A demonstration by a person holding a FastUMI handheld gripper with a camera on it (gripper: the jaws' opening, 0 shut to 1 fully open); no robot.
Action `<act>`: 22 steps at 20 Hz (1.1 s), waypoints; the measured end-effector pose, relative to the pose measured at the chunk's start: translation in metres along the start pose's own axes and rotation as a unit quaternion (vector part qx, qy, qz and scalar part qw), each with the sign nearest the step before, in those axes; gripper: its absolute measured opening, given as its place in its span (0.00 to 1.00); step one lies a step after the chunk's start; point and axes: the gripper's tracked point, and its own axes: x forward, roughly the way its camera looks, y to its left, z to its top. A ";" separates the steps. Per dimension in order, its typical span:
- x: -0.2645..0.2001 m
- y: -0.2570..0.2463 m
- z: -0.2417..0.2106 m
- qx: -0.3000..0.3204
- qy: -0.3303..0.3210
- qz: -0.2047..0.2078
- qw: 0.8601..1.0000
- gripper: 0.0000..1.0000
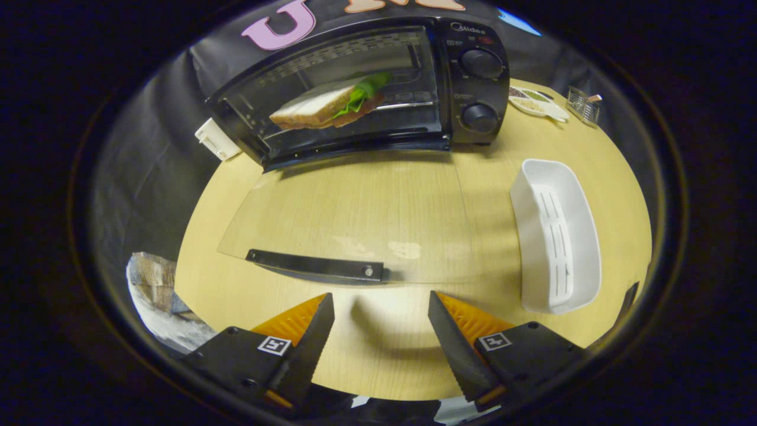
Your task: Open the toaster oven, put the food inside, and close the toaster oven door.
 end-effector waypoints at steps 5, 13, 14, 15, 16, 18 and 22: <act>-0.013 0.004 0.019 -0.010 -0.026 0.004 1.000 0.99; -0.058 0.020 0.084 -0.013 -0.109 0.029 0.994 0.99; -0.063 0.022 0.095 -0.008 -0.120 0.033 0.992 0.99; -0.067 0.025 0.106 -0.004 -0.131 0.037 0.991 0.99; -0.070 0.028 0.117 0.003 -0.142 0.044 0.989 0.99; -0.073 0.032 0.135 0.015 -0.154 0.055 0.986 0.98; -0.073 0.033 0.162 0.044 -0.174 0.065 0.982 1.00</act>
